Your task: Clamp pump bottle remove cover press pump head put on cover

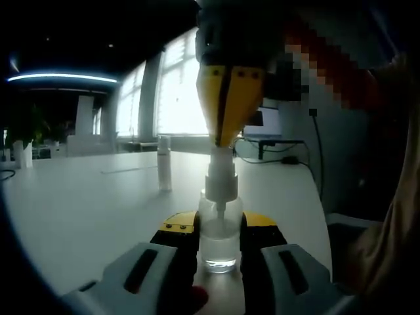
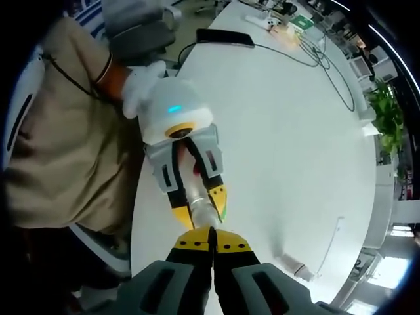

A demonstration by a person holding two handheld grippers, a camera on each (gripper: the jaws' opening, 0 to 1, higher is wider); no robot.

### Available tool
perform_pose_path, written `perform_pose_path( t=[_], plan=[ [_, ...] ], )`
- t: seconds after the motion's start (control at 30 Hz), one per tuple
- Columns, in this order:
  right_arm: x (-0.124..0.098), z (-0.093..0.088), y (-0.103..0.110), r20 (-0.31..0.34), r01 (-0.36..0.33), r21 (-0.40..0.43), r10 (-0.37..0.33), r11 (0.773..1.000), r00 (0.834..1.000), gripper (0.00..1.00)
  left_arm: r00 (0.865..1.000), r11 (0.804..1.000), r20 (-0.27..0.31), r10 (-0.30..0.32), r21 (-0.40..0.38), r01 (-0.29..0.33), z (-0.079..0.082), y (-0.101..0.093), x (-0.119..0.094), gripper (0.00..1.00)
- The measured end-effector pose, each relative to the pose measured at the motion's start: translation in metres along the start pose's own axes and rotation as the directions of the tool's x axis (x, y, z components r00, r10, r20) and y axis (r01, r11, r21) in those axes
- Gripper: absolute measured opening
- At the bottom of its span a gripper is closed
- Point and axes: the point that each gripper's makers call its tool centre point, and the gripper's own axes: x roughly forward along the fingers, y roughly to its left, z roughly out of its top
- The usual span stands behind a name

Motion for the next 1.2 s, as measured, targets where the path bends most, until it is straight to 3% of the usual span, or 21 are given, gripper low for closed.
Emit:
perform_pose_path(
  t=[1.2],
  plan=[
    [-0.0011, 0.0015, -0.0003, 0.021, 0.002, -0.042, -0.001, 0.999, 1.0, 0.0, 1.0, 1.0, -0.002, 0.001, -0.001, -0.001, 0.0001, -0.0009, -0.0003, 0.15]
  ],
)
